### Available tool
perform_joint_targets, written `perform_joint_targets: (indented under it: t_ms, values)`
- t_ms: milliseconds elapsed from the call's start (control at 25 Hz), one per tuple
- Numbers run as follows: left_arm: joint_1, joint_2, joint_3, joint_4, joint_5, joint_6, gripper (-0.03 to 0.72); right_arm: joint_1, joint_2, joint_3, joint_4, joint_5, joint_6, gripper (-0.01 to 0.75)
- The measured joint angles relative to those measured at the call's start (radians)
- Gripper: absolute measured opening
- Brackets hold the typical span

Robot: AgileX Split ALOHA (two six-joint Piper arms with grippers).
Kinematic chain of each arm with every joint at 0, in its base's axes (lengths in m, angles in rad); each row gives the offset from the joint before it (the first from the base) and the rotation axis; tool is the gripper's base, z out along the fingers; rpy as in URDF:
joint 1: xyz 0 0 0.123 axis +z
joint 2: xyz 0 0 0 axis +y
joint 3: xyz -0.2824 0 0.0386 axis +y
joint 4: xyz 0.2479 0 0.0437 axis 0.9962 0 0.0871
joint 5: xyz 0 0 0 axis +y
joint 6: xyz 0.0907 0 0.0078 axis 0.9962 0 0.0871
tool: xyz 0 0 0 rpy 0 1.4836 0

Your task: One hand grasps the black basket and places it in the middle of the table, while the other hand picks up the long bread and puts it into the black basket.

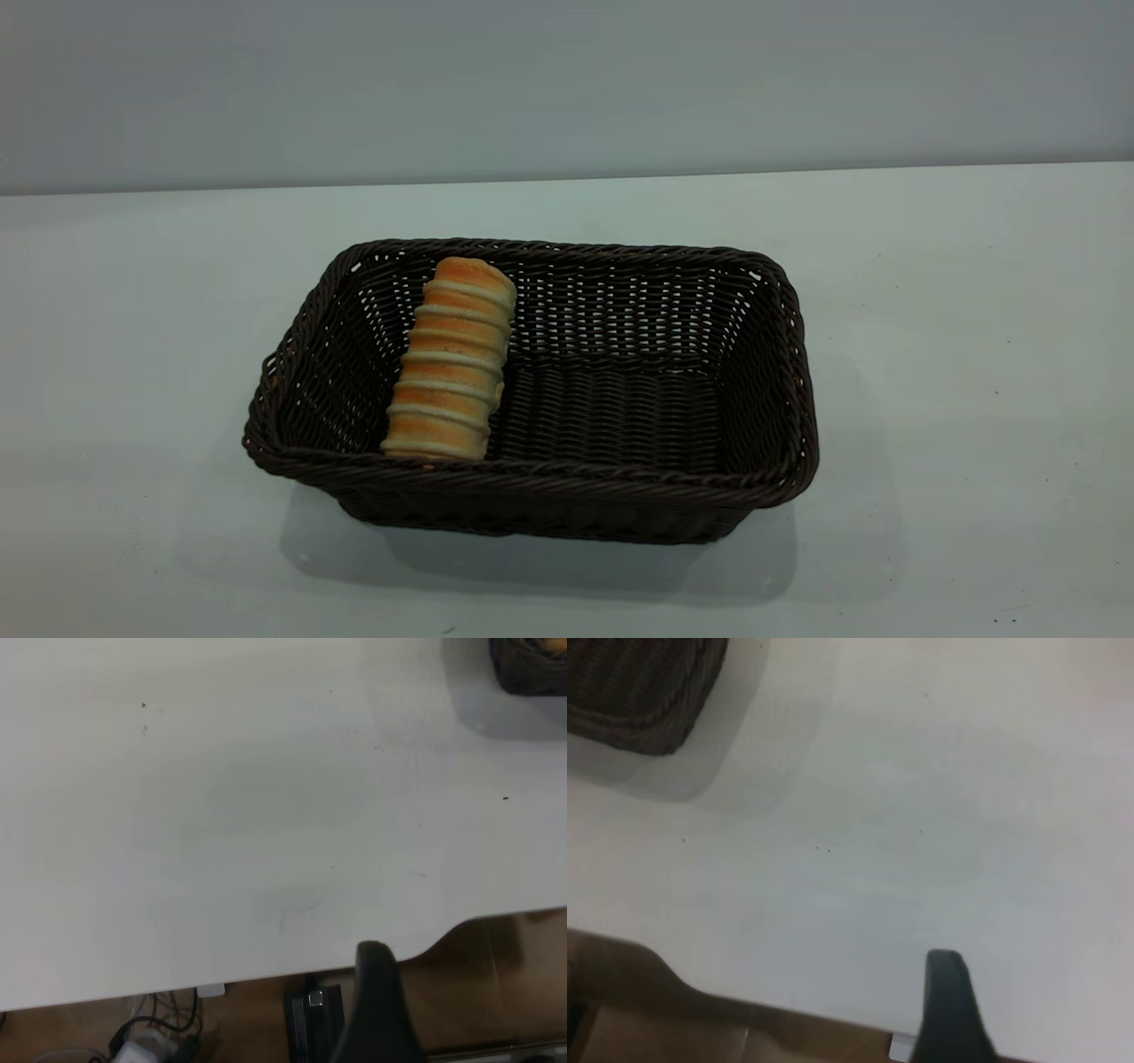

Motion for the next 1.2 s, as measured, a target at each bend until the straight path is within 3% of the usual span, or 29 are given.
perform_joint_targets:
  t_ms: [560,880,1200]
  values:
    - [0.000,-0.007,0.000,0.000,-0.002,-0.001,0.580,-0.004,-0.001,0.004,0.006,-0.003,0.000,0.527]
    - [0.000,-0.199,0.000,0.000,-0.002,-0.001,0.580,-0.128,-0.149,0.005,0.007,-0.003,0.000,0.527]
    - [0.000,-0.244,0.000,0.000,0.001,-0.001,0.580,-0.142,-0.183,0.005,0.007,0.000,0.000,0.527]
